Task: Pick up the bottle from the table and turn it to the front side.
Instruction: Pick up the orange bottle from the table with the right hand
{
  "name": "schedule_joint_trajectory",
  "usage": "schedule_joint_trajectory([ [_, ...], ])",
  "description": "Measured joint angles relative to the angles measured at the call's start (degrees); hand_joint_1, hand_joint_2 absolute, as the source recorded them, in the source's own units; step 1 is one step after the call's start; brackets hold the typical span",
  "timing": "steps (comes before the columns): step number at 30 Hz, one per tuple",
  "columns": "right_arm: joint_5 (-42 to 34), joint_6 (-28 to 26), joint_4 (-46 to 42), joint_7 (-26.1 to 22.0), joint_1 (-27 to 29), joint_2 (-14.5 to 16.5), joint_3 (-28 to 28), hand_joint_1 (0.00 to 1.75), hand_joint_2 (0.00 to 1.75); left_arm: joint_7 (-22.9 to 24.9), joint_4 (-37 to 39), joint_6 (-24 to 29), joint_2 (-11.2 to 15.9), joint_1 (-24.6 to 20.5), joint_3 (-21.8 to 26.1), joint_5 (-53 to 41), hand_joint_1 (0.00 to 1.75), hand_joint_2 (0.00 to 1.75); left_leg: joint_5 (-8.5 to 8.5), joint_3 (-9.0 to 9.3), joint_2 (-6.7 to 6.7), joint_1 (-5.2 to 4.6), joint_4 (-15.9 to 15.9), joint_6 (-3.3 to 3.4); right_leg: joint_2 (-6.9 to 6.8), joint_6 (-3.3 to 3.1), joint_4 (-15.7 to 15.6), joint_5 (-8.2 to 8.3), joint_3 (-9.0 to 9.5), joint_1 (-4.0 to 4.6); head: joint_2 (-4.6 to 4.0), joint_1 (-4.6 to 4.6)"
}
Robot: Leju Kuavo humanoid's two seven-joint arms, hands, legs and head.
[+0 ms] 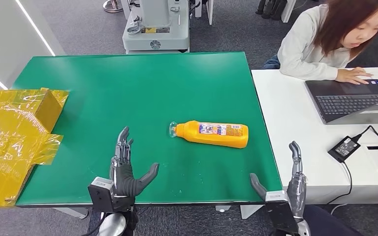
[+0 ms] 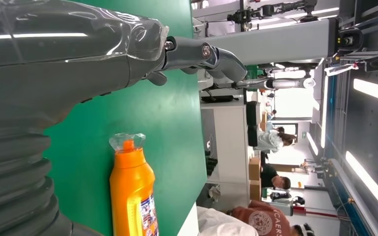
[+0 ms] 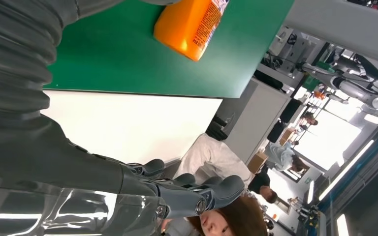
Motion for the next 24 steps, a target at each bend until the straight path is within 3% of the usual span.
schedule_joint_trajectory([
  [24, 3.36, 1.13, 2.63, 0.37, -4.02, -1.67, -0.55, 0.0, 1.75, -1.28, 3.33, 0.58, -0.47, -2.18, -0.15, 1.51, 0.0, 1.75, 0.01, 0.0, 0.0, 0.0, 0.0, 0.0, 0.0, -0.01, 0.0, 0.02, 0.0, 0.0, 0.0, 0.01],
])
